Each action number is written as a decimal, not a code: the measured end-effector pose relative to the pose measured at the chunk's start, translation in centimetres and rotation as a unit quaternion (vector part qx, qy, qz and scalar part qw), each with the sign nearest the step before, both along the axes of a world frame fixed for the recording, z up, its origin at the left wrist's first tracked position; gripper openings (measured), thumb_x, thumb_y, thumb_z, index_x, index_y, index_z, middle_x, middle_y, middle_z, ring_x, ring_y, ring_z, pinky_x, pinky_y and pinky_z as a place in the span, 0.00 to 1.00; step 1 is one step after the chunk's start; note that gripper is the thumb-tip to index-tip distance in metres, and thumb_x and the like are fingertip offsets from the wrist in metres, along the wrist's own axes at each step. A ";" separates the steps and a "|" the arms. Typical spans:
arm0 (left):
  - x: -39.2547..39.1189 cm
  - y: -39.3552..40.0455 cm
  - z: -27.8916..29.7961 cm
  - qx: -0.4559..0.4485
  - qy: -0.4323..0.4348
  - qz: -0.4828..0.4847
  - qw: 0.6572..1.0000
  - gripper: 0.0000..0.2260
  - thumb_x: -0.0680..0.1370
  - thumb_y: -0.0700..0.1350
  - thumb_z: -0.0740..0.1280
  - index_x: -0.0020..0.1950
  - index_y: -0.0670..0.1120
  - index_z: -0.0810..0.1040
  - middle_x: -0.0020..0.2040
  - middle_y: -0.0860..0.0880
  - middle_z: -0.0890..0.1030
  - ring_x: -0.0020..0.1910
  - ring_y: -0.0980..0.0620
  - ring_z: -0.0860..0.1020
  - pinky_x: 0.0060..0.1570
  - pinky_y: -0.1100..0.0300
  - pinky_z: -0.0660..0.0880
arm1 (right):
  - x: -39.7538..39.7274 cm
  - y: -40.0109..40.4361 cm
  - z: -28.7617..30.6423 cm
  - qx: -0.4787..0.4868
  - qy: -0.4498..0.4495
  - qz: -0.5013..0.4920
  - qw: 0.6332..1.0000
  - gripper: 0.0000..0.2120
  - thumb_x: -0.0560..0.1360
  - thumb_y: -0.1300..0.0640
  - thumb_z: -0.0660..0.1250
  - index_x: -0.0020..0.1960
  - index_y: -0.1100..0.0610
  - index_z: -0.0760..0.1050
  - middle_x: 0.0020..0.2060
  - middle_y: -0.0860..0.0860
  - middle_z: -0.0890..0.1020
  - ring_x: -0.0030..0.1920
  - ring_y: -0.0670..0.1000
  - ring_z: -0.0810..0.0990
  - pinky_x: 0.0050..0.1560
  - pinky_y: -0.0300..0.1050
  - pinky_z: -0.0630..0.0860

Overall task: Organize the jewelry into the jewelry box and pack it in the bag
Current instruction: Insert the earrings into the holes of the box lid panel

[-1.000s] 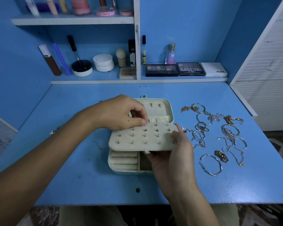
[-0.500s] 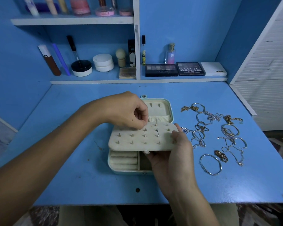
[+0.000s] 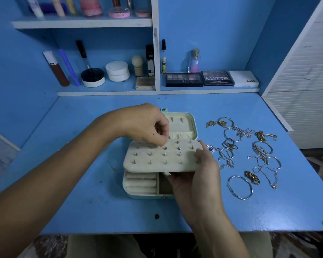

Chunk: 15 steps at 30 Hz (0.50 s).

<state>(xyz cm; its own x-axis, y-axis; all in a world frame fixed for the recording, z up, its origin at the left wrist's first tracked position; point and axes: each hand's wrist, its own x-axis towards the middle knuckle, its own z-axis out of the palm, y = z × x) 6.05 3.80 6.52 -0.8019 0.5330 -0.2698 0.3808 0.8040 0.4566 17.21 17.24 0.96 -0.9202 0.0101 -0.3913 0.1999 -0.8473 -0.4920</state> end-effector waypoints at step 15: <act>0.3 -1.0 -0.6 0.049 0.004 0.011 0.999 0.03 0.74 0.46 0.73 0.42 0.55 0.84 0.39 0.58 0.84 0.40 0.62 0.81 0.44 0.64 0.77 | 0.0 0.0 0.3 -0.004 0.003 0.007 1.000 0.18 0.81 0.58 0.52 0.69 0.54 0.72 0.53 0.57 0.84 0.44 0.54 0.83 0.35 0.47 0.78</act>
<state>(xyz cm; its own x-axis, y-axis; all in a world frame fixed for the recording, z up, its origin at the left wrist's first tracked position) 6.35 2.78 5.94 -0.8159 0.5382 -0.2110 0.3670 0.7642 0.5304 17.20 17.24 1.31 -0.9229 -0.0053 -0.3850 0.2081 -0.8481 -0.4873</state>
